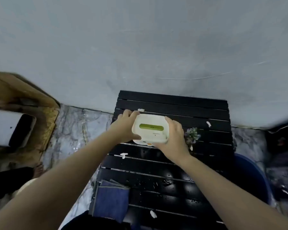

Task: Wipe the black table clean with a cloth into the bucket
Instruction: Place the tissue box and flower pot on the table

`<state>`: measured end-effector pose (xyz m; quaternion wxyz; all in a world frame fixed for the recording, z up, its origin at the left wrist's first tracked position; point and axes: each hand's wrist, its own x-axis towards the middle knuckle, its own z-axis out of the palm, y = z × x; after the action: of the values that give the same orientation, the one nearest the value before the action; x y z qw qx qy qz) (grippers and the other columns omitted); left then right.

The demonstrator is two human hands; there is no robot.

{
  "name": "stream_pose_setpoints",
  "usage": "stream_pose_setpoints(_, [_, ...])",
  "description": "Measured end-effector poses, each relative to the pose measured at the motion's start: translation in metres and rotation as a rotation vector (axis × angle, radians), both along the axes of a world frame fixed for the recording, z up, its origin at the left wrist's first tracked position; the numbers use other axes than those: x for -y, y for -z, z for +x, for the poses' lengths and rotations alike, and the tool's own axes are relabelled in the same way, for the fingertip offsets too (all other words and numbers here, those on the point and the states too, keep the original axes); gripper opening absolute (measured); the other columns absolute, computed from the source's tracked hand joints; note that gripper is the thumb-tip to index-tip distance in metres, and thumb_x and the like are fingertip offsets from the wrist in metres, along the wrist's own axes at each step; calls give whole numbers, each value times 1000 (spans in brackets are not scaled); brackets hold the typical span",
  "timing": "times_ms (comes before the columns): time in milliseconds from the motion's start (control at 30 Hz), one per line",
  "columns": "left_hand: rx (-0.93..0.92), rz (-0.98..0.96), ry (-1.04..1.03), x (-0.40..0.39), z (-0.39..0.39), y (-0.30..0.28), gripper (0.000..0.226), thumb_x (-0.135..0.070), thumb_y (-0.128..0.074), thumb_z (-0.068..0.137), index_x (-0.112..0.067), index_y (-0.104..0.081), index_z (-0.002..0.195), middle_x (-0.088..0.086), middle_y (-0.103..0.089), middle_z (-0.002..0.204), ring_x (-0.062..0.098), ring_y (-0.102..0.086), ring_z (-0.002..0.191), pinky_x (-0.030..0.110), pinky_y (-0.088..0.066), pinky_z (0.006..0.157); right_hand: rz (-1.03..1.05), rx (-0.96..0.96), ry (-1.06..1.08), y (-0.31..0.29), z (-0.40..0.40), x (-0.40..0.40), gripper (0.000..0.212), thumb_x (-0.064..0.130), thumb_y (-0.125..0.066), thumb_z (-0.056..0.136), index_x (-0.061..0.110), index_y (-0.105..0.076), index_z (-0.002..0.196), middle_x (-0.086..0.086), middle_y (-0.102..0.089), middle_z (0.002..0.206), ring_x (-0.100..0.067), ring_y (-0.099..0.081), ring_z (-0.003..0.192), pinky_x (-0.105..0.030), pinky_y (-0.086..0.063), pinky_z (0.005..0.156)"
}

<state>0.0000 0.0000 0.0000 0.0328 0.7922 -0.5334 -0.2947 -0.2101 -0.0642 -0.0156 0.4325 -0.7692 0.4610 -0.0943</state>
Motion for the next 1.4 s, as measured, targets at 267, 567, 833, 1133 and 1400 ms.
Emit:
stream_pose_setpoints(267, [-275,-413,-154,-50,2,112,100,-63,-77,69,-49,-22,152,-1,-21,162,10,-14,153,49,-38,116,-105,339,169,101,-7,-27,109,33,-89,75,30,-16,156,-4,-19,159,-20,-23,151,-40,-36,119])
stream_pose_setpoints(567, [-453,-644,-164,-60,-10,155,86,-42,-78,78,-42,-32,151,-13,-54,141,10,-56,130,30,-54,100,-274,496,208,160,-11,-30,86,28,-82,83,30,-30,151,-2,-35,155,-16,-31,149,-20,-34,116])
stream_pose_setpoints(833, [-475,-711,-127,-58,-11,165,84,-41,-79,76,-48,-35,147,-14,-61,132,2,-64,118,21,-55,95,-254,636,298,175,-6,-40,88,20,-81,86,29,-28,155,23,-33,146,7,-34,140,-16,-41,107])
stream_pose_setpoints(1133, [-441,-880,-105,-6,3,130,82,-27,-82,81,-43,-36,147,-14,-60,127,-3,-65,107,8,-52,83,-332,680,335,122,24,-1,90,15,-78,86,28,-24,156,2,-32,155,5,-37,135,-4,-35,102])
stream_pose_setpoints(1400, [-464,-865,-97,87,16,129,77,-21,-78,85,-38,-36,147,-9,-59,130,2,-69,101,13,-56,69,-280,705,593,116,64,70,90,0,-75,84,27,-29,156,0,-38,150,-1,-41,122,10,-33,79])
